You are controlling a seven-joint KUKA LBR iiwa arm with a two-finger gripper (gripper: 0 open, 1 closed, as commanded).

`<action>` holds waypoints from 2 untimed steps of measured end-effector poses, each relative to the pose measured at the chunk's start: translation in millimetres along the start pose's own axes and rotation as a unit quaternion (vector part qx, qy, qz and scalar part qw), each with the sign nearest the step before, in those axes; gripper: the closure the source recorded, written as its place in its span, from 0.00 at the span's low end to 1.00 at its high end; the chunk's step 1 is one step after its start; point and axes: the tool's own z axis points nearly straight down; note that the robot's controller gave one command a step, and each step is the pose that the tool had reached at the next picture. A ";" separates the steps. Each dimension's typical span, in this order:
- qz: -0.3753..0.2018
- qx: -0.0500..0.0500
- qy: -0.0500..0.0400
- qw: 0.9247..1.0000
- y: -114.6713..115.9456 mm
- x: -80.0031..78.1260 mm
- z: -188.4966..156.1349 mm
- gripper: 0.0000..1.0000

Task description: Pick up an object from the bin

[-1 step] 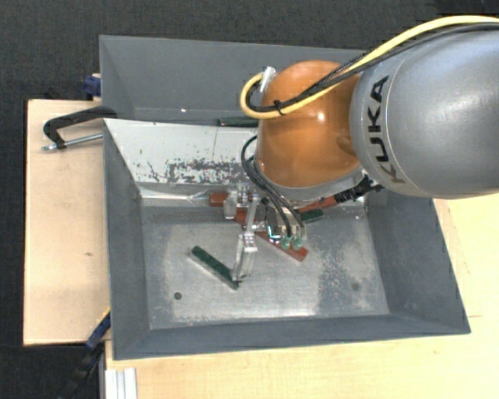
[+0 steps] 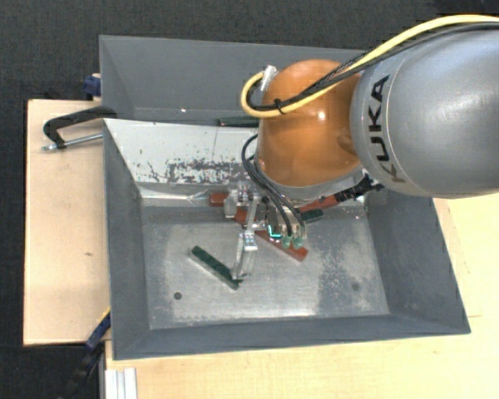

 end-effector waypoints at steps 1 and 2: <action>-0.018 -0.001 -0.004 1.000 2.1 -14.8 41.8 0.00; 0.006 0.000 -0.001 1.000 -9.0 4.4 102.9 0.00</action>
Offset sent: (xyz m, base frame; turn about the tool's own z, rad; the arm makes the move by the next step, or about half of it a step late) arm -0.0092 -0.0120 -0.1092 0.0170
